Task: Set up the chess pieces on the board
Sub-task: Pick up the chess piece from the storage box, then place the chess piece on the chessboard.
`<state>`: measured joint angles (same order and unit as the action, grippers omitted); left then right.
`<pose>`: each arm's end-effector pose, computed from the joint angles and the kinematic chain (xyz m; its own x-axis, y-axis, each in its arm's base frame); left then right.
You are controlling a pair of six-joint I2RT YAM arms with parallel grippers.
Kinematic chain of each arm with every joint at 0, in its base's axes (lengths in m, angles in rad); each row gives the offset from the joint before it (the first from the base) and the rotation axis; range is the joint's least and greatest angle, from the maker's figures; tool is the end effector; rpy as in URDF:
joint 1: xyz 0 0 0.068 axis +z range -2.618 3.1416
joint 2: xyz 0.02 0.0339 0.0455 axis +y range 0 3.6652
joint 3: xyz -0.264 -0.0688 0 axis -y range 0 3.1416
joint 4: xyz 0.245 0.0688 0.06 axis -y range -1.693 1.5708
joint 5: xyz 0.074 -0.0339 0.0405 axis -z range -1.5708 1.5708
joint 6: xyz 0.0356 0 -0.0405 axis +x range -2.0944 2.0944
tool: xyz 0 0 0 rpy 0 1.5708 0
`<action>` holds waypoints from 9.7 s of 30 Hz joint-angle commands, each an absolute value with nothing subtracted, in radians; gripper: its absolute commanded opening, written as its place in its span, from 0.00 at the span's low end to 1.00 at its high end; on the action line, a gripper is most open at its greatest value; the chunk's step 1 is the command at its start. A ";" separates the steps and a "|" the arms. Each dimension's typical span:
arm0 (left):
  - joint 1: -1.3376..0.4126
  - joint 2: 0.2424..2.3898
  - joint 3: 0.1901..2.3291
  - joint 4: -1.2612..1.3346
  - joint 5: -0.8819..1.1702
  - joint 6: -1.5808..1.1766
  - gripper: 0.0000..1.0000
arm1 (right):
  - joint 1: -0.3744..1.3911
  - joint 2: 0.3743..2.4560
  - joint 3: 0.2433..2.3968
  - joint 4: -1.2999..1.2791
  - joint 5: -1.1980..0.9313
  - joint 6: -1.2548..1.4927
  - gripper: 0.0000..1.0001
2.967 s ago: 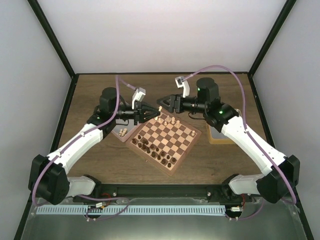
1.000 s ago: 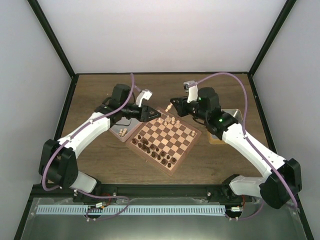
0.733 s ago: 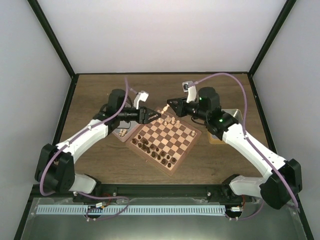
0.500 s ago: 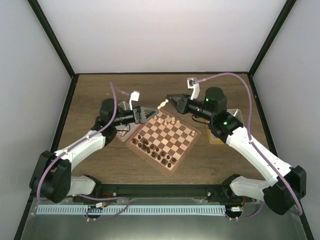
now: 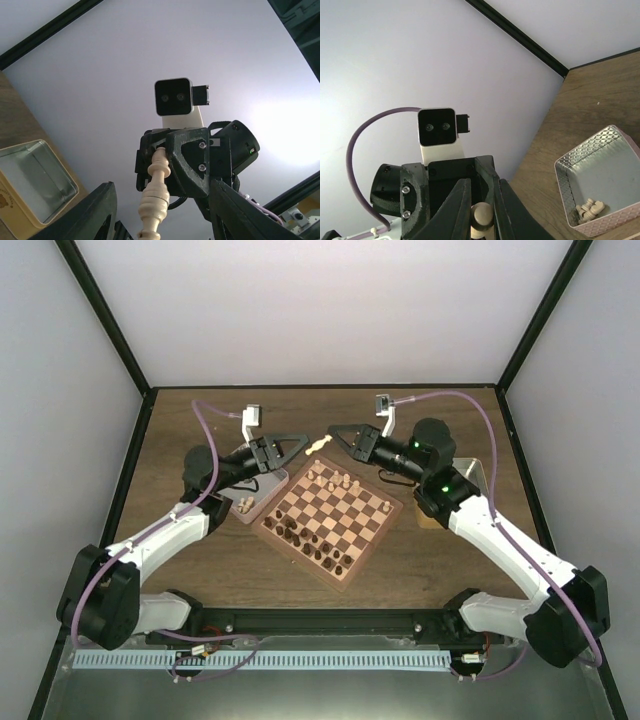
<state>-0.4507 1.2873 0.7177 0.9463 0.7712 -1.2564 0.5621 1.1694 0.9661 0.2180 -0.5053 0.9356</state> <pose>0.2389 -0.1432 0.3220 -0.7495 -0.3949 -0.5314 0.5919 -0.0401 -0.8050 0.2227 0.1606 0.3674 -0.6977 0.3930 -0.5990 -0.5297 0.2799 0.8006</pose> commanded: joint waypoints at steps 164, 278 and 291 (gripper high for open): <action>-0.520 1.017 0.814 0.101 0.905 -0.419 0.05 | 0.655 1.129 0.745 0.553 -0.803 1.055 0.51; -0.866 2.033 1.681 -0.823 -0.182 -0.357 0.06 | 0.583 0.524 0.367 -0.338 0.404 0.872 0.71; -0.867 2.162 1.783 -0.877 -0.201 -0.339 0.10 | 0.583 0.515 0.346 -0.325 0.395 0.887 0.72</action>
